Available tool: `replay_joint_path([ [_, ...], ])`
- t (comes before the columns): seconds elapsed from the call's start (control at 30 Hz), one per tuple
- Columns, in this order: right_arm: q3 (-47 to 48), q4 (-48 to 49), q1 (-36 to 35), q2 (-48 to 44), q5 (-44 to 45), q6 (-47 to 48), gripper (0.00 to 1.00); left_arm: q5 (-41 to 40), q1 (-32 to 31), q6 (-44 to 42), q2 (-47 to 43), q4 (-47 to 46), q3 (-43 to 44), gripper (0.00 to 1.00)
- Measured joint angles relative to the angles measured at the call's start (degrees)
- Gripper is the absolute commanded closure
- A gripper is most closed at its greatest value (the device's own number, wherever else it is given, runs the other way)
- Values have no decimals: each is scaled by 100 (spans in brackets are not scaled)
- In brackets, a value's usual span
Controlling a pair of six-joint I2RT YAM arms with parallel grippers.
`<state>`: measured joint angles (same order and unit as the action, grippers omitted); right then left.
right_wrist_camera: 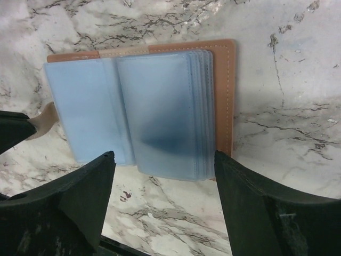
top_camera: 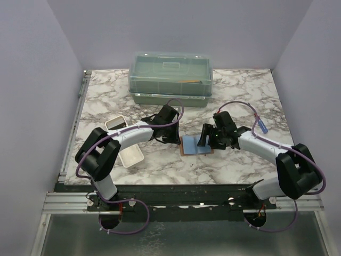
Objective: Put the credit cards into the card holder
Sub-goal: Open the card holder at the center of the board.
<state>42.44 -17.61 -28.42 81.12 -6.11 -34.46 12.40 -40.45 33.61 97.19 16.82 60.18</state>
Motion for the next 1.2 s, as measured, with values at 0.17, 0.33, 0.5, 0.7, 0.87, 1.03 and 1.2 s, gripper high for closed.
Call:
replay_joint_path([
  [0.17, -31, 37, 0, 26, -28, 7, 27, 0, 0, 0, 13, -2, 0, 100],
  [0.33, -31, 37, 0, 20, -33, 9, 27, 0, 0, 0, 48, -2, 0, 100],
  [0.5, -31, 35, 0, -111, -59, 13, 34, 0, 0, 0, 52, -4, 0, 100],
  [0.7, -28, 63, 0, -120, -120, 2, 36, 2, 0, 0, 85, -7, 0, 100],
  [0.87, -31, 116, 0, -46, -120, 2, 36, 2, 0, 0, 85, -7, 0, 100],
  [1.03, -35, 234, 0, 103, -149, 2, 36, 4, 0, 0, 85, -9, 0, 100],
  [1.2, -37, 431, 2, 190, -334, 0, 36, 4, 0, 4, 85, -13, 0, 100],
])
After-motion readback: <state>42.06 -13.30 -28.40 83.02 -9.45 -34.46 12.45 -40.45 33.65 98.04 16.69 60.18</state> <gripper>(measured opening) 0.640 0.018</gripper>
